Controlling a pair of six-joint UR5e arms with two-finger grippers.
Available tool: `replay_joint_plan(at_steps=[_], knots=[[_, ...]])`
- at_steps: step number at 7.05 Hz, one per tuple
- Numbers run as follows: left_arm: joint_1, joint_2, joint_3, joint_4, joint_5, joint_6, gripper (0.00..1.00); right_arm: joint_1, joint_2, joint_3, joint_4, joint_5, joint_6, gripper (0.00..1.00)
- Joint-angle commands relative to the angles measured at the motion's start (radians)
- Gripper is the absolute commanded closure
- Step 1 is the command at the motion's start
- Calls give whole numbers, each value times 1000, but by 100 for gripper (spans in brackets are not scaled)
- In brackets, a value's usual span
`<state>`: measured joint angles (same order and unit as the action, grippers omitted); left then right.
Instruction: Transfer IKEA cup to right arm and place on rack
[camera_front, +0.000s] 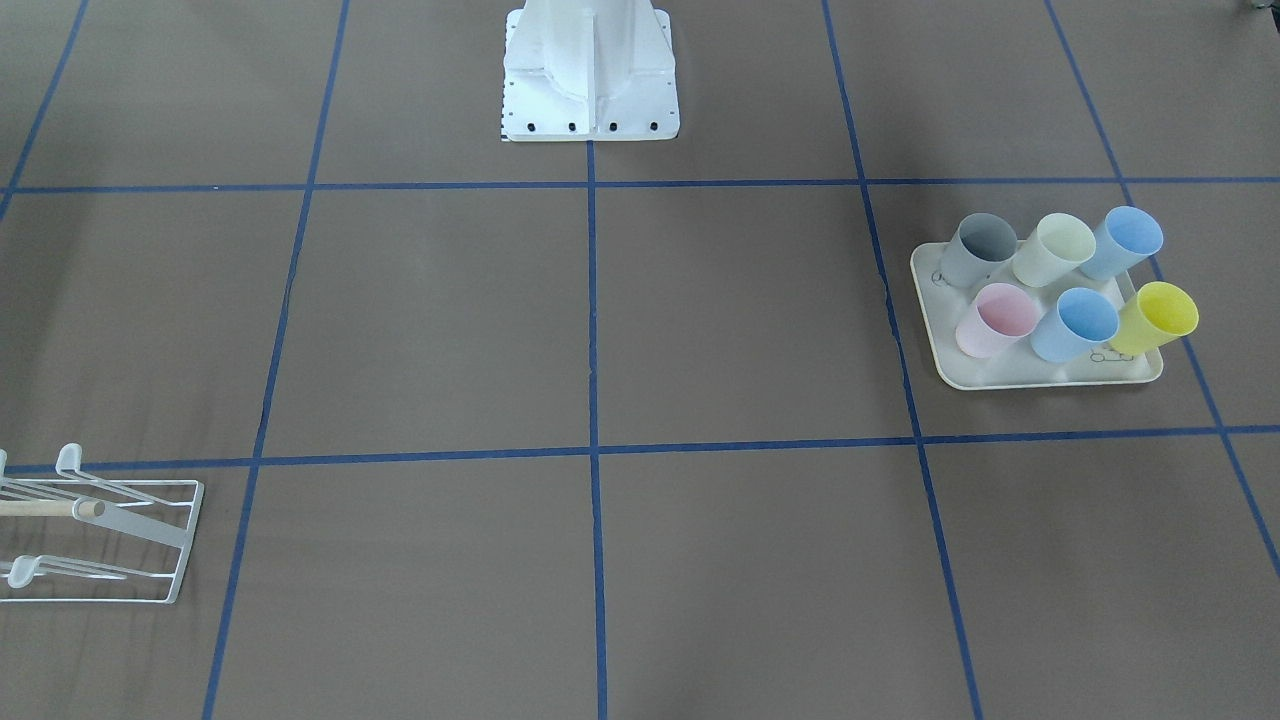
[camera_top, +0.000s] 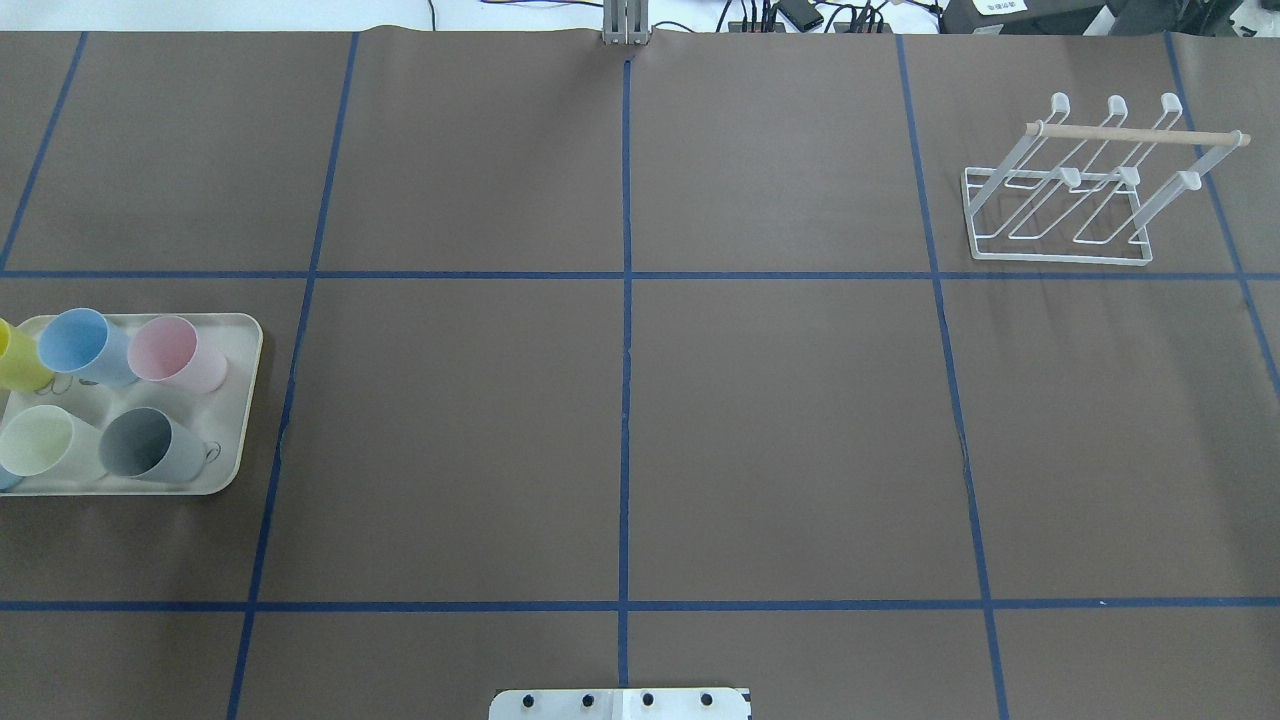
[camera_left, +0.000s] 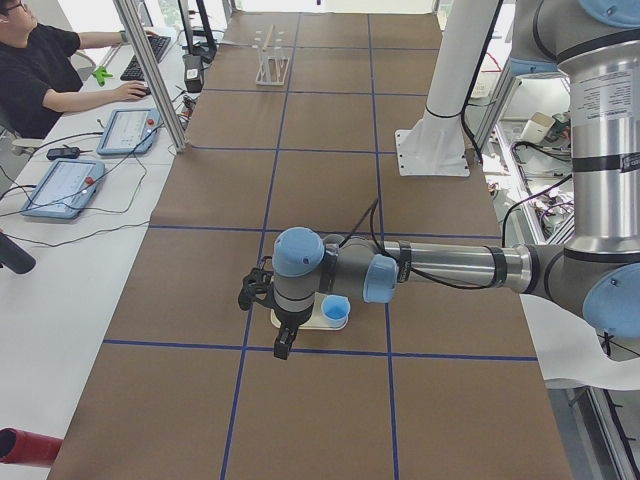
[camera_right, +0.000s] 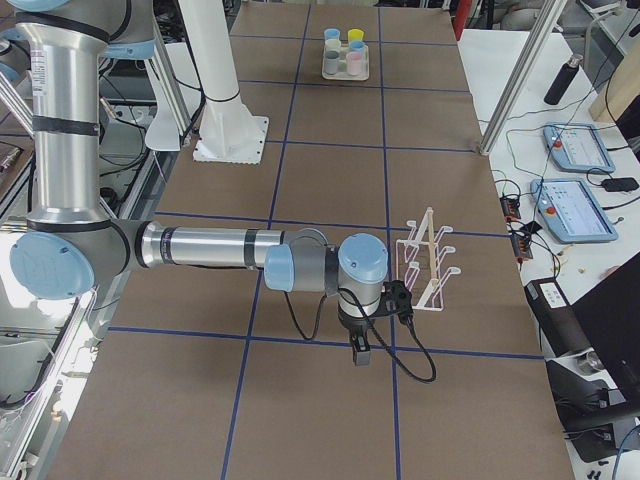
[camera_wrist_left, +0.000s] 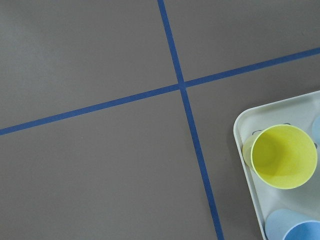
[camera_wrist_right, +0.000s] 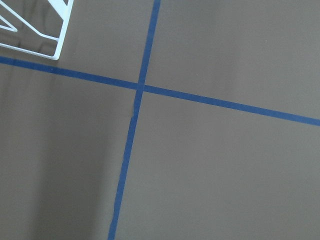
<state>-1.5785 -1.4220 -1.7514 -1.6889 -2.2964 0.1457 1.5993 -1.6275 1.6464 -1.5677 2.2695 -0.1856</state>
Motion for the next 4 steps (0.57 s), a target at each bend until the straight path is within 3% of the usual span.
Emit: replay_joint_plan(at_steps=[1,4], knots=[[0,0,-5,-3,0,3,0,-4,-2,0,0,15,0,0],[0,-12,-36,-2,2,0,0,-34,23,9,15,45,2,0]])
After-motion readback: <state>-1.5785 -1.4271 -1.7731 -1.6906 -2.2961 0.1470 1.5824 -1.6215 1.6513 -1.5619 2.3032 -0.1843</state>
